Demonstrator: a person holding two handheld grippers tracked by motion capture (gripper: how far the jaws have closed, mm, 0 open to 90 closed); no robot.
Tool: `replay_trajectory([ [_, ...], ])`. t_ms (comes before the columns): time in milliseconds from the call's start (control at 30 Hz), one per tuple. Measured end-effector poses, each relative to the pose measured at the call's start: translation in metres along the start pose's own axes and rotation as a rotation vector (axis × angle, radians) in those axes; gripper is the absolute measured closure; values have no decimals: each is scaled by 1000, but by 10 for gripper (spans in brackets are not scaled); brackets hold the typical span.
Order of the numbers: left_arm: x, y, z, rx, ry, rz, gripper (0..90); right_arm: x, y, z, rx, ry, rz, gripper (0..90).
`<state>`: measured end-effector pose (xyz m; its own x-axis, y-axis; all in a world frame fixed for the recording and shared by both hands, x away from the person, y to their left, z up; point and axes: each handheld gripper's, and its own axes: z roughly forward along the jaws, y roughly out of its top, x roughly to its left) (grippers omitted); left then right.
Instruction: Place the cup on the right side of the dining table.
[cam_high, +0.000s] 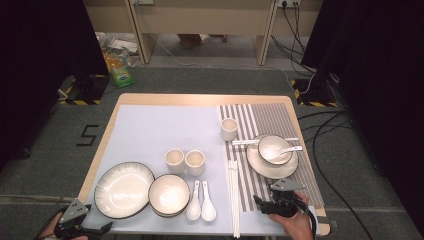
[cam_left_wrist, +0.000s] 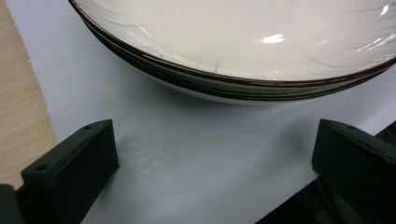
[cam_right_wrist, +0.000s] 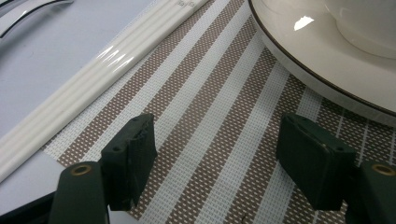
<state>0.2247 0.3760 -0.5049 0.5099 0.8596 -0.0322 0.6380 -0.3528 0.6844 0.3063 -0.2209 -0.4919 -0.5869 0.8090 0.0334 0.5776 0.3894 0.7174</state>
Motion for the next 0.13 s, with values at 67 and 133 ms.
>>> replay_trajectory([
  [67,0,0,0,0,0,0,0,0,0,0,-1,1,0,287],
  [133,0,0,0,0,0,0,0,0,0,0,-2,1,0,287],
])
